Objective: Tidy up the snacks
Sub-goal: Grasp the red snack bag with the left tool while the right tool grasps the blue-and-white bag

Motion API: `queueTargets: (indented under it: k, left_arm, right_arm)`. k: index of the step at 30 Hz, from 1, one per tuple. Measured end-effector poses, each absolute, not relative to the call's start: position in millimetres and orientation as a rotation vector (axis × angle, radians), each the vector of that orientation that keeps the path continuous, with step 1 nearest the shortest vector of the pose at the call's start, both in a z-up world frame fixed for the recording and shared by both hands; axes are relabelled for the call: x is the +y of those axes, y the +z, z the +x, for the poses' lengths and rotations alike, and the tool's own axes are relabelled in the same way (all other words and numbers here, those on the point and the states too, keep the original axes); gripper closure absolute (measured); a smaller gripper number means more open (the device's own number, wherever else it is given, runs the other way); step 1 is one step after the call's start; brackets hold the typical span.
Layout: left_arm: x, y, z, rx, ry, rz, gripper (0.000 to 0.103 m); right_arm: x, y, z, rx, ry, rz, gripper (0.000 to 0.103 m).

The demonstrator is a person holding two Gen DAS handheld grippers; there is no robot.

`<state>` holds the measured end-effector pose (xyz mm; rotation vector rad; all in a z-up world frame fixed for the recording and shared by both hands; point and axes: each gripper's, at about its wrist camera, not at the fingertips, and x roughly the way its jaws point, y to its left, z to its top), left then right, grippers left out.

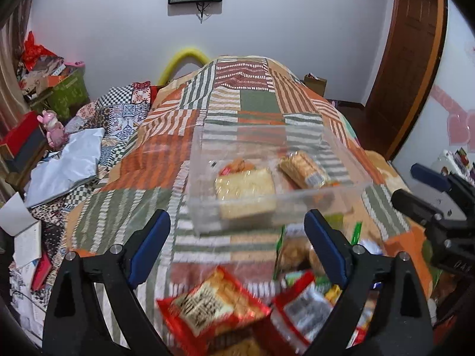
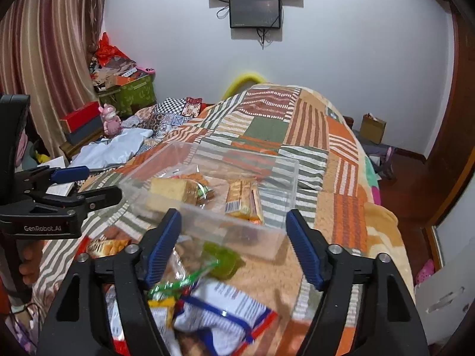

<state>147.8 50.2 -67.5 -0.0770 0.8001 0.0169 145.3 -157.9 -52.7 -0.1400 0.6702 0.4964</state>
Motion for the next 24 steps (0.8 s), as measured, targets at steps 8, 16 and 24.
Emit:
queueTargets:
  k: [8, 16, 24]
  left_arm:
    - [66.9, -96.7, 110.7, 0.864, 0.043, -0.1, 0.009]
    - [91.8, -132.6, 82.5, 0.933, 0.055, -0.127, 0.009]
    - [92.2, -154.9, 76.7, 0.967, 0.046, -0.083, 0.009]
  right_arm:
    - [-173.4, -76.6, 127.1, 0.729, 0.487, -0.143, 0.028]
    - [-181.4, -117.4, 118.7, 0.838, 0.489, -0.162, 0.028]
    - [-182.8, -133.1, 120.7, 0.88, 0.51, -0.156, 0.021]
